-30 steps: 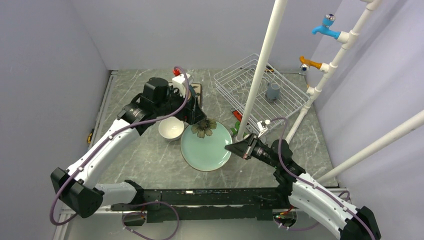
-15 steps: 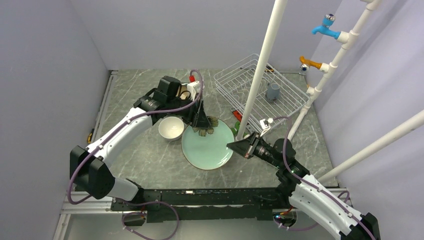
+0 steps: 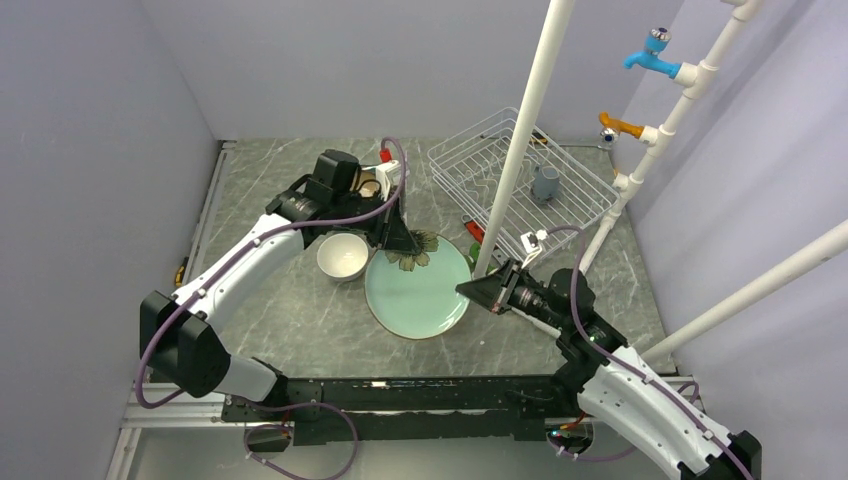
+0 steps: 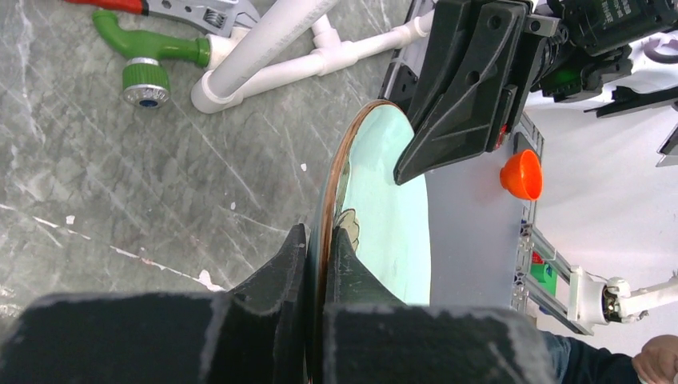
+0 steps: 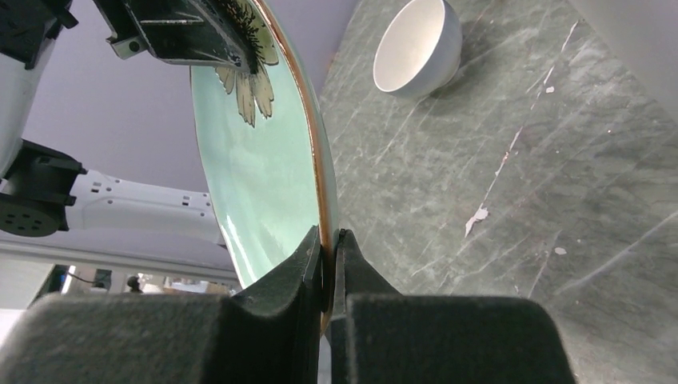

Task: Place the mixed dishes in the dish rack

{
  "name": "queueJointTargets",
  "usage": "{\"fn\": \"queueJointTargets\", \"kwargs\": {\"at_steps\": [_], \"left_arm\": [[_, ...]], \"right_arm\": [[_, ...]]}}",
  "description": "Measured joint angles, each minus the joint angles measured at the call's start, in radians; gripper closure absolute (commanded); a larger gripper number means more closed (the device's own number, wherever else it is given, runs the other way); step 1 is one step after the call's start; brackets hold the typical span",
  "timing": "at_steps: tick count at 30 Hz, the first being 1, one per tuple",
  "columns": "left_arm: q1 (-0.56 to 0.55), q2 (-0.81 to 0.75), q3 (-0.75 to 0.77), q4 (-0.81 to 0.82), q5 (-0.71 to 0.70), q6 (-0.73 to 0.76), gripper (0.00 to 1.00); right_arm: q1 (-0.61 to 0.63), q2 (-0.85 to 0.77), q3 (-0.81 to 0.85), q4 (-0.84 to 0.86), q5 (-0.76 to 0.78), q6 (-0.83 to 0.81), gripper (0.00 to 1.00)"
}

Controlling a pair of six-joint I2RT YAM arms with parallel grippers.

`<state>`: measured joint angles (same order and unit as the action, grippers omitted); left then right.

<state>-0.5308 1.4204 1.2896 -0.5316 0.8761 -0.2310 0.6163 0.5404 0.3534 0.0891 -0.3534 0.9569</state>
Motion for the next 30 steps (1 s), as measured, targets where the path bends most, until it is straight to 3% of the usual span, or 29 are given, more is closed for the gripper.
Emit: {"fn": "queueJointTargets", "kwargs": {"at_steps": [1,7,10,14,24,30], "left_arm": [[0.0,0.0,0.0,0.005,0.006,0.0,1.0],[0.0,-0.008,-0.01,0.05,0.026,-0.011,1.0],[-0.01,-0.015,-0.029,0.072,0.036,-0.015,1.0],[-0.054,-0.019,-0.04,0.069,0.043,0.011,1.0],[-0.107,-0.134,-0.072,0.083,0.097,0.058,1.0],[-0.127,-0.144,-0.073,0.1,0.069,0.064,1.0]], "right_arm": [[-0.001,0.002,0.014,-0.023,0.0,-0.011,0.74],[-0.002,0.071,0.154,-0.161,-0.069,-0.138,0.42],[-0.002,0.137,0.193,-0.147,-0.143,-0.179,0.35],[-0.002,0.24,0.245,-0.132,-0.267,-0.215,0.33],[-0.001,0.288,0.297,-0.102,-0.519,-0.294,0.71],[-0.009,0.263,0.28,-0.117,-0.473,-0.253,1.0]]}}
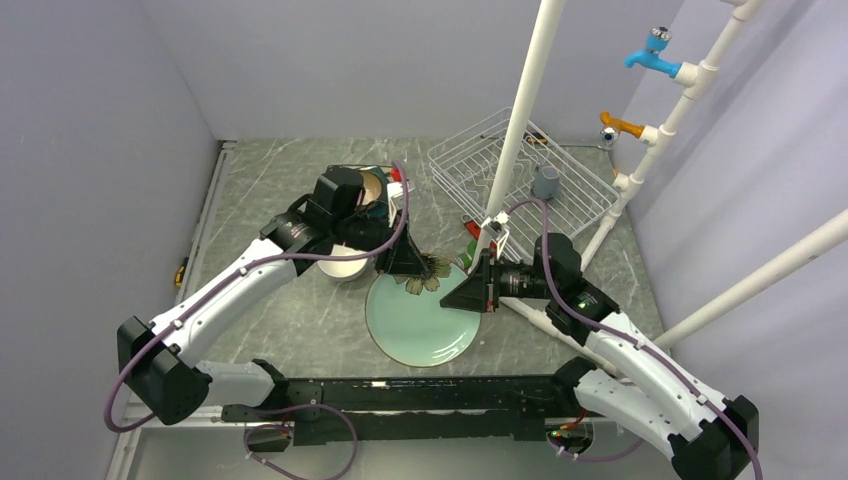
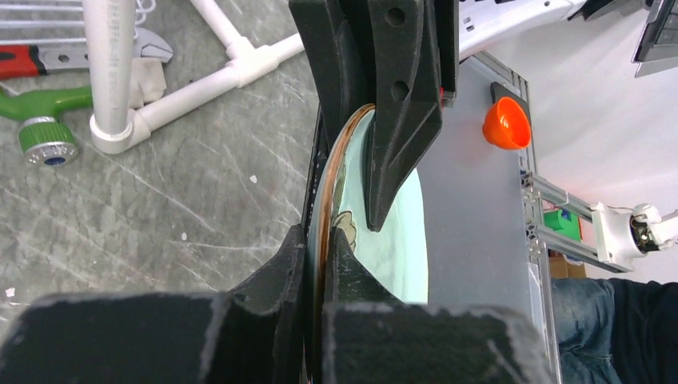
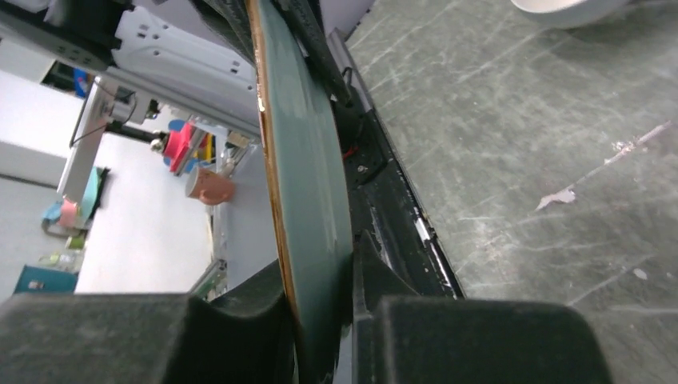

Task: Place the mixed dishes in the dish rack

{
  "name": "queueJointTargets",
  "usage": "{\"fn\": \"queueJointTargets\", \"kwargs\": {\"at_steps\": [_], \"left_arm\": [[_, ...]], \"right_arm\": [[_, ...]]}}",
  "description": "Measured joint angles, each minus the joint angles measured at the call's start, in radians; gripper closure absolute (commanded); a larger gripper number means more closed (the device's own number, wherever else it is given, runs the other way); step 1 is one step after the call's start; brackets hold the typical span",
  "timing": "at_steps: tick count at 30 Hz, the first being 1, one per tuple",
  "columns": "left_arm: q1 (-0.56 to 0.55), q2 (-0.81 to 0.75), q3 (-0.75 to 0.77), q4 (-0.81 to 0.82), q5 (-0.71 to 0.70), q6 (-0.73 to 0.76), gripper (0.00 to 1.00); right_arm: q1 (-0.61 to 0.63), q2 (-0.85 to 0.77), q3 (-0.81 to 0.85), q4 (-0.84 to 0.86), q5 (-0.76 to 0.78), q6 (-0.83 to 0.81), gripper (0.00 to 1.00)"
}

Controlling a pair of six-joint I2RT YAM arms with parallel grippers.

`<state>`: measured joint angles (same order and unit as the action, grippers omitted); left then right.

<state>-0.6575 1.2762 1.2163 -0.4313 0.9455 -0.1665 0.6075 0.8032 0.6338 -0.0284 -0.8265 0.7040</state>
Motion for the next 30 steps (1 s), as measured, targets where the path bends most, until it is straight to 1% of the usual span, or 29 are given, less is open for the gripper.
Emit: {"fn": "queueJointTargets", "kwargs": {"at_steps": [2,4,5,8,9,11,12,16,20,23,25,27,30], "left_arm": [[-0.005,0.005,-0.004,-0.008,-0.024,-0.014,1.0],[-0.008,0.01,-0.01,-0.003,-0.018,-0.006,1.0],[-0.01,0.01,-0.01,-0.002,-0.018,-0.005,0.93],[-0.015,0.008,-0.009,0.0,-0.023,-0.004,0.5],[-0.016,0.008,-0.009,0.0,-0.028,-0.008,0.32],[-0.016,0.006,-0.009,0.003,-0.05,-0.002,0.05],[-0.016,0.002,-0.009,0.0,-0.071,-0.013,0.01],[-0.014,-0.026,-0.009,-0.002,-0.142,-0.002,0.01],[-0.015,-0.079,-0.009,-0.002,-0.252,0.004,0.01],[-0.015,-0.137,-0.015,0.001,-0.387,0.005,0.01],[-0.015,-0.18,-0.025,0.001,-0.507,0.004,0.01],[-0.014,-0.213,-0.035,0.002,-0.617,-0.002,0.01],[-0.013,-0.238,-0.047,0.001,-0.735,-0.005,0.01]], "right_arm": [[0.002,-0.002,-0.014,-0.01,0.027,-0.005,1.0],[0.003,-0.008,-0.023,-0.009,0.026,0.0,1.0],[0.003,-0.014,-0.024,-0.009,0.026,0.001,1.0],[0.003,-0.023,-0.024,-0.016,0.027,-0.008,1.0],[0.003,-0.025,-0.023,-0.021,0.024,-0.022,1.0],[0.009,-0.037,-0.021,-0.052,0.021,-0.051,1.0],[0.011,-0.044,-0.015,-0.078,0.019,-0.066,1.0],[0.017,-0.072,0.051,-0.227,0.039,-0.15,1.0],[0.018,-0.107,0.143,-0.383,0.148,-0.223,1.0],[0.018,-0.128,0.198,-0.492,0.248,-0.257,1.0],[0.017,-0.135,0.229,-0.573,0.325,-0.264,1.0],[0.017,-0.137,0.259,-0.674,0.404,-0.262,1.0],[0.016,-0.123,0.299,-0.816,0.502,-0.24,1.0]]}}
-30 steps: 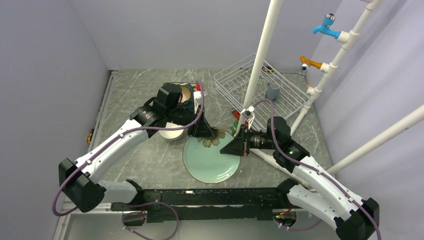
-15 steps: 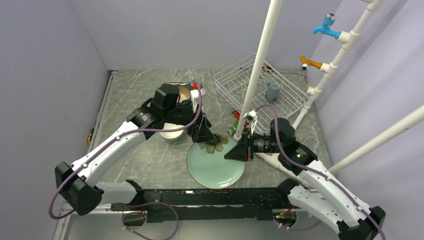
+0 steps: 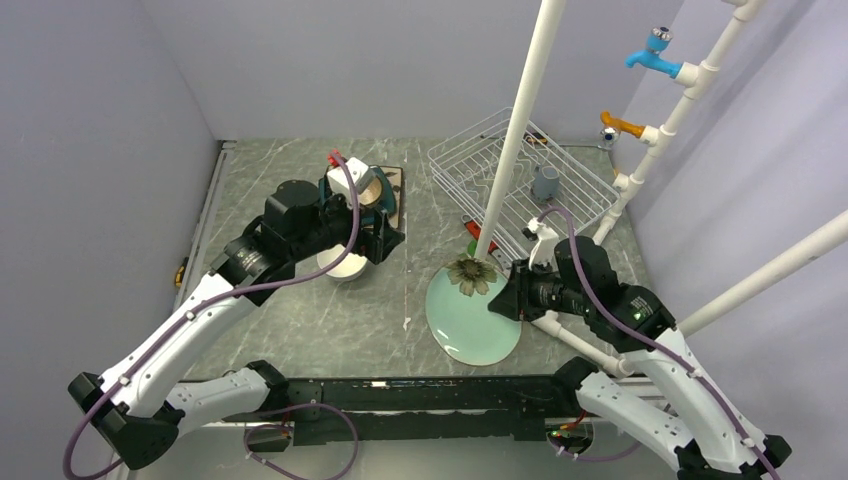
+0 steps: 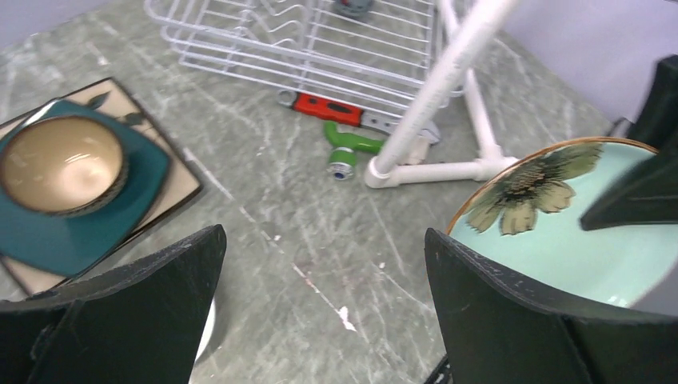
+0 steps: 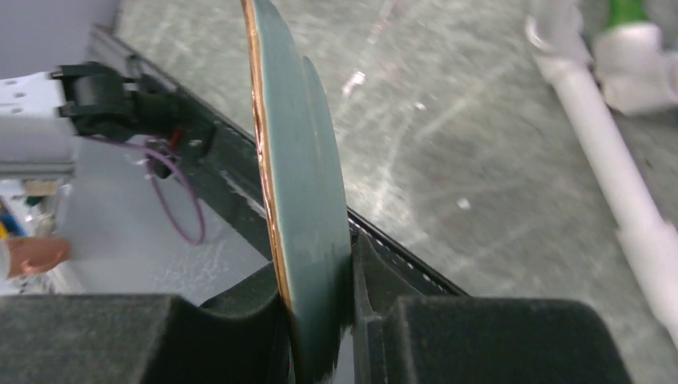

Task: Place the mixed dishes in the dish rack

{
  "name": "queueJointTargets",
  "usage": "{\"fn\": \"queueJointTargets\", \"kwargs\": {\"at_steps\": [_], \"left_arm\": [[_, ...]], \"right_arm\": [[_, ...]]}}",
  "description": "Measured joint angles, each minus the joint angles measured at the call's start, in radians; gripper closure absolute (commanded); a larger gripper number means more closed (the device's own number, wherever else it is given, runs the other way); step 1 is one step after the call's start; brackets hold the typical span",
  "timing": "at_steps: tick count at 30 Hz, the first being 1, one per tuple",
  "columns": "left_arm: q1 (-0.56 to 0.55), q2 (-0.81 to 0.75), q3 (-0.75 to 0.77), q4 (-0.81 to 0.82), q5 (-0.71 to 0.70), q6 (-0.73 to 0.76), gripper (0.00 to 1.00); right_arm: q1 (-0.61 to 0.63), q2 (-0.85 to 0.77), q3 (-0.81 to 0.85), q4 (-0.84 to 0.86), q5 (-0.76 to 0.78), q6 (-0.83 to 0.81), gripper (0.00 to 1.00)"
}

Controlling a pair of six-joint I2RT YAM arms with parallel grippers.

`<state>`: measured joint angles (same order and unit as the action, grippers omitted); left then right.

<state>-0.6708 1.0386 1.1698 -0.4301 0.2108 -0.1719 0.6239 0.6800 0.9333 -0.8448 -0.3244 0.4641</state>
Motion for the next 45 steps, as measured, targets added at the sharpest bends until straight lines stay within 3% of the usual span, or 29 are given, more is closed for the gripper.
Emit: {"fn": "queueJointTargets", "kwargs": {"at_steps": [6,15,21,26,31,37,42,45], "left_arm": [[0.0,-0.015,-0.021,0.0,-0.127,-0.006,0.01],[0.002,-0.013,-0.021,0.0,-0.146,-0.016,0.01],[0.003,-0.007,-0.023,0.001,-0.145,-0.033,0.01],[0.005,-0.005,-0.033,0.003,-0.146,-0.037,0.01],[0.017,-0.001,-0.033,0.004,-0.144,-0.037,0.01],[0.039,-0.009,-0.05,0.026,-0.146,-0.051,0.01],[0.048,-0.046,-0.09,0.053,-0.167,-0.052,0.01],[0.057,-0.085,-0.122,0.08,-0.182,-0.053,0.01]], "right_arm": [[0.0,0.042,0.084,-0.234,0.178,0.064,1.0],[0.0,0.229,0.216,-0.541,0.546,0.256,1.0],[0.0,0.303,0.317,-0.599,0.792,0.388,1.0],[0.0,0.326,0.454,-0.558,0.958,0.381,1.0],[0.0,0.246,0.405,-0.334,1.077,0.237,1.0],[-0.002,0.054,0.001,0.359,1.19,-0.177,1.0],[-0.054,0.158,-0.208,0.988,1.176,-0.561,1.0],[-0.169,0.262,-0.213,1.144,1.074,-0.603,1.0]]}}
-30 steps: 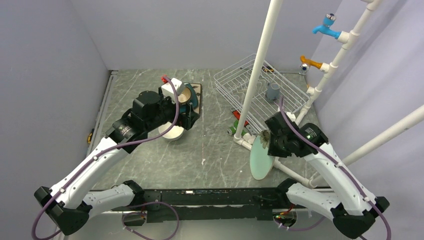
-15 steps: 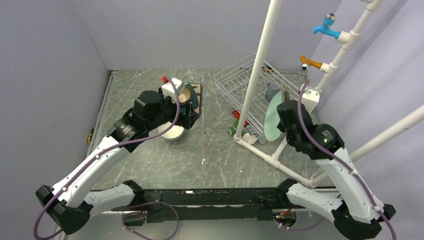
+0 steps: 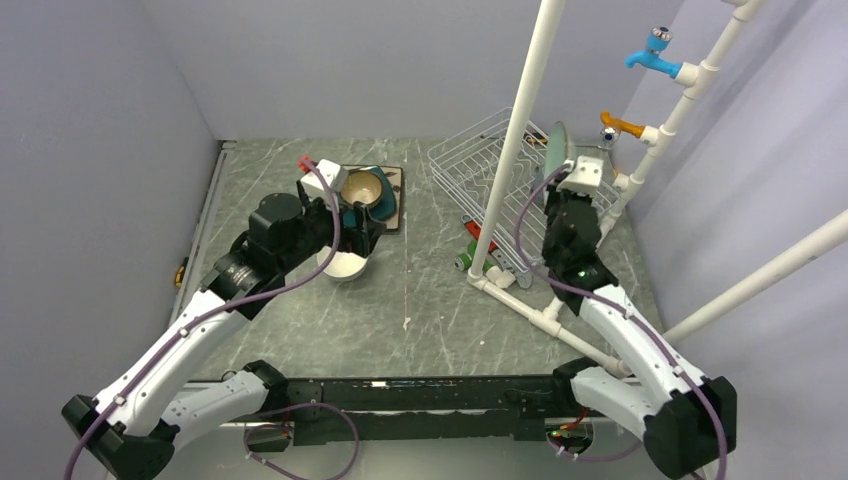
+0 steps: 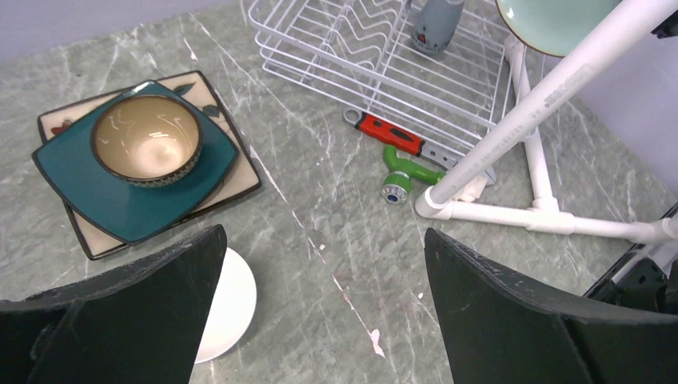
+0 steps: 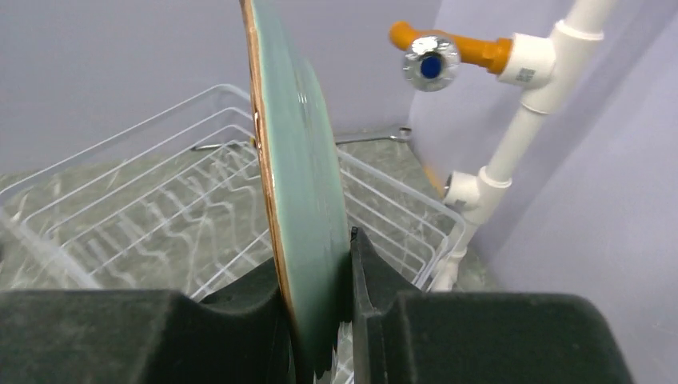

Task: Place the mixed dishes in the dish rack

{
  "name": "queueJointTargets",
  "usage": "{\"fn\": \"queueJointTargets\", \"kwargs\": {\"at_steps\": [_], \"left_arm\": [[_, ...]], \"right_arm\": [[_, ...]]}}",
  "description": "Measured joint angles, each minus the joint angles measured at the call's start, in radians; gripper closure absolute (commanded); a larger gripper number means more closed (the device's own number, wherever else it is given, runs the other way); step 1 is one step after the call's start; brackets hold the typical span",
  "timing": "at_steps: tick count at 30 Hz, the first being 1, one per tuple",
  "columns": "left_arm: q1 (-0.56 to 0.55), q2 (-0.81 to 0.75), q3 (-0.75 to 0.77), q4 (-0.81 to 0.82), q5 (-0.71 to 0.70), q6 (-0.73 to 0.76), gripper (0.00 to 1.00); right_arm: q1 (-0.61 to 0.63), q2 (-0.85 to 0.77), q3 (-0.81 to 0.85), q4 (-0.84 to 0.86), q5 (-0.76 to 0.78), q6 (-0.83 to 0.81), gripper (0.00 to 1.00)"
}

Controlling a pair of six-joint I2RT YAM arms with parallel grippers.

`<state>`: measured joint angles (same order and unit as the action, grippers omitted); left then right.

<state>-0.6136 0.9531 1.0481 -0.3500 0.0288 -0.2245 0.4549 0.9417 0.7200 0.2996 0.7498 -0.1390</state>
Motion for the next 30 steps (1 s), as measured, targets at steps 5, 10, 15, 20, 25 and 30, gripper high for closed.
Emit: {"fn": "queueJointTargets", "kwargs": {"at_steps": [5,10,15,20,25,30], "left_arm": [[0.014,-0.056,-0.032,0.046,-0.009,-0.003,0.01],[0.034,-0.061,-0.035,0.074,-0.003,-0.007,0.01],[0.042,-0.056,-0.045,0.085,-0.004,-0.007,0.01],[0.044,-0.047,-0.046,0.087,0.002,-0.009,0.01],[0.073,-0.036,-0.046,0.103,0.047,-0.031,0.01],[0.106,-0.033,-0.058,0.121,0.08,-0.052,0.01]], "right_arm": [[-0.264,0.084,0.016,0.093,-0.213,0.031,1.0],[-0.384,0.195,0.087,0.131,-0.477,0.021,1.0],[-0.462,0.337,0.231,0.104,-0.772,0.093,1.0],[-0.562,0.42,0.257,0.157,-1.052,0.177,1.0],[-0.605,0.534,0.309,0.161,-1.209,0.211,1.0],[-0.62,0.654,0.4,0.173,-1.346,0.246,1.0]]}}
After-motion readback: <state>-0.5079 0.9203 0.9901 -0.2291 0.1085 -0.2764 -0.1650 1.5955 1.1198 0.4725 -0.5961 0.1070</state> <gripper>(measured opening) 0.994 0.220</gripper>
